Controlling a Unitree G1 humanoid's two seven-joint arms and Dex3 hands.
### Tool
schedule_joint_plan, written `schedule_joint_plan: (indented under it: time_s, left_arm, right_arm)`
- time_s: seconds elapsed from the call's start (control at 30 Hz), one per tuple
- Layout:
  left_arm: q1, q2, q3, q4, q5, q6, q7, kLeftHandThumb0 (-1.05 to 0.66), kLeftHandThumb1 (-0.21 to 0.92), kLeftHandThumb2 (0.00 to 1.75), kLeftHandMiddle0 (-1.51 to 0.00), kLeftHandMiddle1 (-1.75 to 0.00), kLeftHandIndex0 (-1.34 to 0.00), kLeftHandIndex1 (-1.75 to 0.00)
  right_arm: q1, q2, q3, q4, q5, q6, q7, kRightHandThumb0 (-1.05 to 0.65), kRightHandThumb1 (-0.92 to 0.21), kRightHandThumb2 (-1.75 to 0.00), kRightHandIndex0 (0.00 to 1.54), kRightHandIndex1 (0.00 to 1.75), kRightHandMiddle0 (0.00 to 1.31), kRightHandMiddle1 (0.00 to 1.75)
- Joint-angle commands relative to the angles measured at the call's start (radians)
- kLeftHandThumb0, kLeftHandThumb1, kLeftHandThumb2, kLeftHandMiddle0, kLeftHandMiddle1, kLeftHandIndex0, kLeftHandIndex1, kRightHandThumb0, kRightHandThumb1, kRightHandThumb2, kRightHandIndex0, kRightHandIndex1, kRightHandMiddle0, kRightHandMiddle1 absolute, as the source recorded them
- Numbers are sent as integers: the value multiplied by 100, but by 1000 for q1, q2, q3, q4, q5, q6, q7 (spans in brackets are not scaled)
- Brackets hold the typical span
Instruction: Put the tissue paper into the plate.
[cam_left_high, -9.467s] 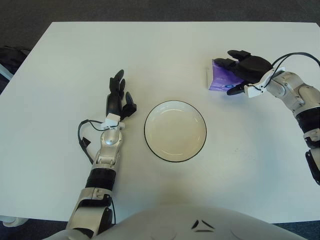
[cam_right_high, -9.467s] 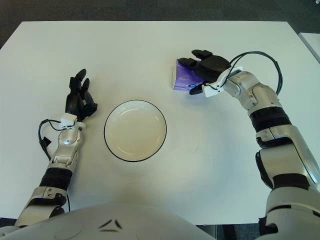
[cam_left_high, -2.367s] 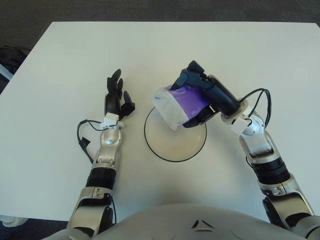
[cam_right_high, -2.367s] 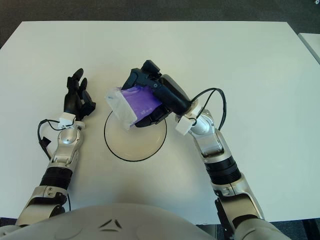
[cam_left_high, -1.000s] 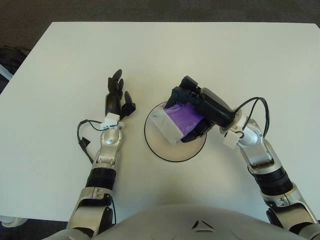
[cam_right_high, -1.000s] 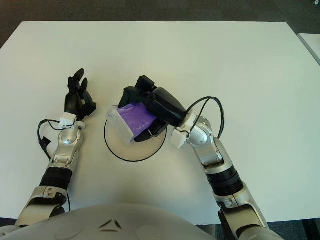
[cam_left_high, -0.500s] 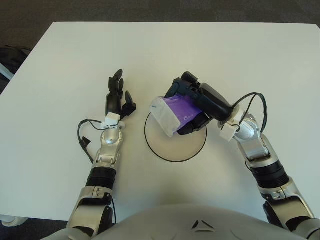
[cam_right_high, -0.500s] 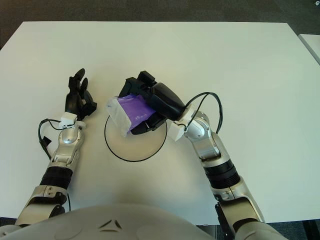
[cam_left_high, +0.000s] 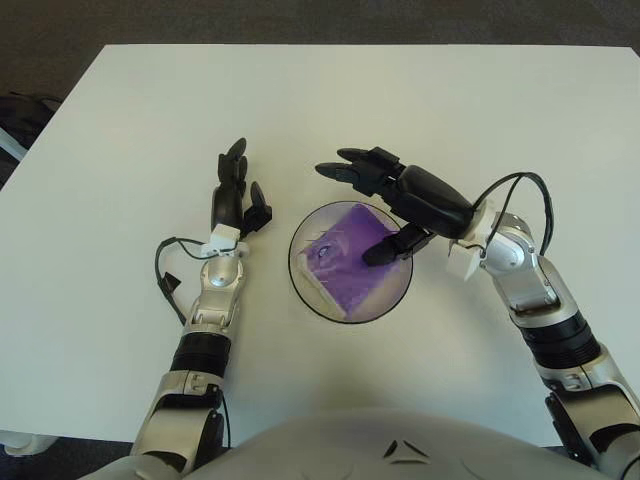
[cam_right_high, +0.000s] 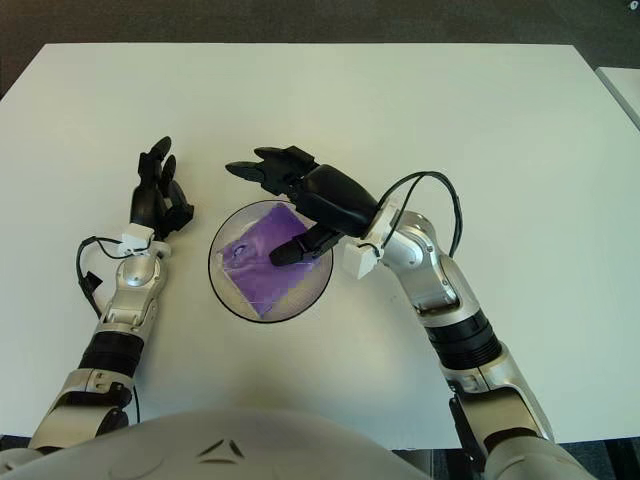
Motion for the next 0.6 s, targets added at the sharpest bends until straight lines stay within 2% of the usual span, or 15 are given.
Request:
schedule_joint_plan:
  time_s: [0.0,0.57]
  left_arm:
    - [126,-5,-9,159,18,32,-12,-79,92,99,-24,0,0,-51]
    - [125,-6,-4,174,16,12,-2,-79,92,98,-23,0,0,-48]
  right_arm:
    - [-11,-22,-10,-7,11,-14,14,-105,-92,-57,0,0,0,0]
    - [-32,-44,-9,23,-29,-62,-3,-105,-92,-59,0,0,0,0]
